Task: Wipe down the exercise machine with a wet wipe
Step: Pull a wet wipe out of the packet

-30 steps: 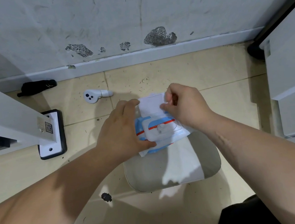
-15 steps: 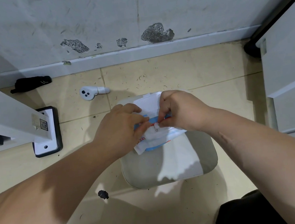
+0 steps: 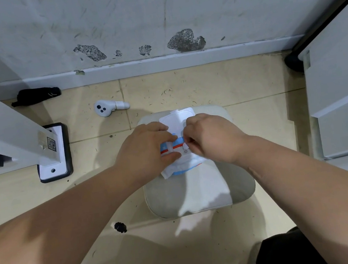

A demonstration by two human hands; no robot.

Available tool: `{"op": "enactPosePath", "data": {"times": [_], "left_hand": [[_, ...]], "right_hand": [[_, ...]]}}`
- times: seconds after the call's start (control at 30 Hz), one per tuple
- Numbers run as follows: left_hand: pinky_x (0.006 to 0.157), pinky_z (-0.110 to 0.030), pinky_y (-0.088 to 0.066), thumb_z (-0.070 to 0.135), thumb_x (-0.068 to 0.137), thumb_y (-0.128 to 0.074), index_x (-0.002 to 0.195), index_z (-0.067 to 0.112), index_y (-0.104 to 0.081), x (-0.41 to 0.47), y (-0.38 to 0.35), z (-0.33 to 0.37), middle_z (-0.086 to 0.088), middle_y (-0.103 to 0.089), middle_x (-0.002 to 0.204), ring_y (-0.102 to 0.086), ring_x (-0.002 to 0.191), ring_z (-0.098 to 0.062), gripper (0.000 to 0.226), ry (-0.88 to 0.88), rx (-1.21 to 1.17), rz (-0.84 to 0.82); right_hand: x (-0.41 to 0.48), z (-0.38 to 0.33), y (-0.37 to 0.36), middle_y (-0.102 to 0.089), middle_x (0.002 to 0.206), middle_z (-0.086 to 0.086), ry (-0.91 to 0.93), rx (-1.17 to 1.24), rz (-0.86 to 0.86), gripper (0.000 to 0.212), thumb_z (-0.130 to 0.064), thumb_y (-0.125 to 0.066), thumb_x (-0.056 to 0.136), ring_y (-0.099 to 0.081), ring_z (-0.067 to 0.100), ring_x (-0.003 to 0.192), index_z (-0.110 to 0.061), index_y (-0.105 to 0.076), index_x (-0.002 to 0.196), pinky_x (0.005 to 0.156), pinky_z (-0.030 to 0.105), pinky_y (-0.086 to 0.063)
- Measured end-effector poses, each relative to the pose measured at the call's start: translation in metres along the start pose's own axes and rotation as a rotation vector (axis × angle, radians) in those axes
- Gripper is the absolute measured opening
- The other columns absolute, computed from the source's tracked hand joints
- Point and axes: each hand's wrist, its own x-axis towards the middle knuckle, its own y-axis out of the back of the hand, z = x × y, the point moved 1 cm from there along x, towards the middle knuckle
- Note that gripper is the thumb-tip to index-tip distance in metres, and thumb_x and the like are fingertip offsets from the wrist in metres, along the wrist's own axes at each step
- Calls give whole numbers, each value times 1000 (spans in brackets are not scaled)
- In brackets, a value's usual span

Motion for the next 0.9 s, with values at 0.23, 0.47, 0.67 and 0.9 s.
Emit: {"op": "enactPosePath", "data": {"times": [0.23,0.47,0.67,0.9], "left_hand": [[100,-29,-36,47,82,-78,121,34,-73,1,2,2,9,-57,142,-51,126,-20,42,18,-12,18],[92,-21,-29,42,82,-81,121,30,-73,2,4,4,9,-61,137,-54,123,-17,42,-5,-42,31],[97,-22,-31,40,81,-82,123,29,-73,2,3,1,7,-61,138,-53,127,-16,44,-13,-56,19],[96,-21,-30,43,80,-82,121,28,-74,4,3,0,8,-63,135,-54,126,-15,44,-25,-41,18]], "right_hand": [[-6,0,16,-43,79,0,-26,120,-75,28,-39,-31,90,-42,23,73,-20,-47,77,63,34,-31],[-12,17,23,-46,80,-10,-112,320,-126,16,-15,-56,95,-47,14,76,-21,-52,81,66,18,-34],[-11,19,22,-52,81,-11,-148,384,-27,18,-17,-72,88,-52,5,73,-26,-57,82,66,19,-38],[-4,14,15,-51,85,-11,-86,273,8,5,-24,-79,87,-48,2,69,-22,-75,85,67,32,-42]]}}
